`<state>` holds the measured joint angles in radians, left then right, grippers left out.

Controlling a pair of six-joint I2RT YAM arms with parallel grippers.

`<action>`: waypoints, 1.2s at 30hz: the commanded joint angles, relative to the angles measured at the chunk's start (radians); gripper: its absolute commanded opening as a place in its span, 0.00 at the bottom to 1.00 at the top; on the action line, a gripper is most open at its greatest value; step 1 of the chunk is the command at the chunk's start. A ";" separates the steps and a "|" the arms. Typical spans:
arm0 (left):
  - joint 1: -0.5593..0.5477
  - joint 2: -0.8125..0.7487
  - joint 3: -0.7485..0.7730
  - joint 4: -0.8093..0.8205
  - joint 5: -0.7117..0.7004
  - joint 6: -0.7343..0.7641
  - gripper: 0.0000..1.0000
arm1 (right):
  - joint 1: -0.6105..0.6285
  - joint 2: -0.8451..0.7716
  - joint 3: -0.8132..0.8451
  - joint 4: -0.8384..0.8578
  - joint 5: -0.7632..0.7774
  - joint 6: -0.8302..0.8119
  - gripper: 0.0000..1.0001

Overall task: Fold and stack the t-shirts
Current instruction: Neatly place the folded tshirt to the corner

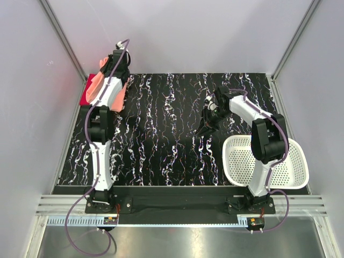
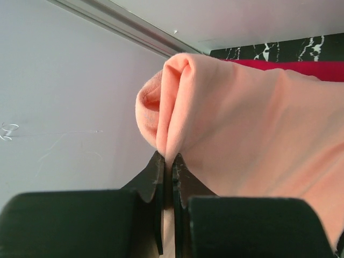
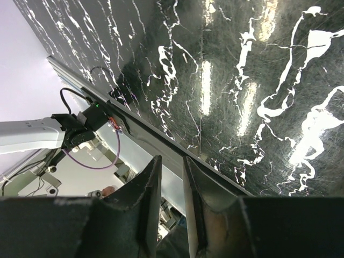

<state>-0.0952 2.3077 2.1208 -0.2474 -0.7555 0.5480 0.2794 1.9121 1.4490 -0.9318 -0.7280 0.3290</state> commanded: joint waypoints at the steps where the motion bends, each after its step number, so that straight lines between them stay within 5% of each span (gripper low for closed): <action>1: 0.020 0.010 0.057 0.118 -0.041 0.033 0.00 | -0.003 0.022 0.025 -0.016 -0.034 -0.004 0.29; 34: 0.150 0.242 0.225 0.246 -0.008 -0.043 0.00 | -0.003 0.146 0.132 -0.068 -0.013 0.044 0.28; 35: 0.152 0.252 0.229 0.272 -0.045 -0.037 0.01 | -0.003 0.145 0.131 -0.067 -0.013 0.047 0.29; 36: 0.155 0.257 0.231 0.290 -0.070 -0.031 0.16 | -0.003 0.143 0.131 -0.064 -0.013 0.051 0.28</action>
<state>0.0425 2.5519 2.2868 -0.0872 -0.7559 0.5301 0.2794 2.0624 1.5517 -0.9852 -0.7273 0.3588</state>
